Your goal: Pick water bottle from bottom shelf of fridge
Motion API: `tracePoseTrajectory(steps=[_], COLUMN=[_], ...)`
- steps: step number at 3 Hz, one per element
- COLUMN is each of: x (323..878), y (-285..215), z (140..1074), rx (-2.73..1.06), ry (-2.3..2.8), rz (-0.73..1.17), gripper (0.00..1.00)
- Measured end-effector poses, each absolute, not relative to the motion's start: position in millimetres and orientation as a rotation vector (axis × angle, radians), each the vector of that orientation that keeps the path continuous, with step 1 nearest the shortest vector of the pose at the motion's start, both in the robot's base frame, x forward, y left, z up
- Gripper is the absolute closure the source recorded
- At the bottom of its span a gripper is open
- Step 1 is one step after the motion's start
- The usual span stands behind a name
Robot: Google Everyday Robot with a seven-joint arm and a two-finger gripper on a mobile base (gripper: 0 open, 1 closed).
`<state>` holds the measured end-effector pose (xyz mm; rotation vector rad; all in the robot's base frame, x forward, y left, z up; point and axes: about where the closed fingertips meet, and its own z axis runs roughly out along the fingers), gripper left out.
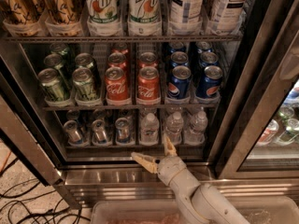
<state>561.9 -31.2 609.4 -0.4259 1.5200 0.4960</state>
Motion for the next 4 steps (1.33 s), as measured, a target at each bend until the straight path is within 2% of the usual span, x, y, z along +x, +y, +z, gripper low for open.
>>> tracePoseTrajectory(steps=[2, 3, 4], x=[583.0, 620.0, 627.8], y=[-33.9, -20.5, -15.5], z=[610.9, 610.6, 611.3], rx=[-0.414, -0.428, -0.429], ry=[1.502, 1.478, 1.473], rz=[0.505, 0.528, 0.531], gripper=[0.13, 0.15, 0.15])
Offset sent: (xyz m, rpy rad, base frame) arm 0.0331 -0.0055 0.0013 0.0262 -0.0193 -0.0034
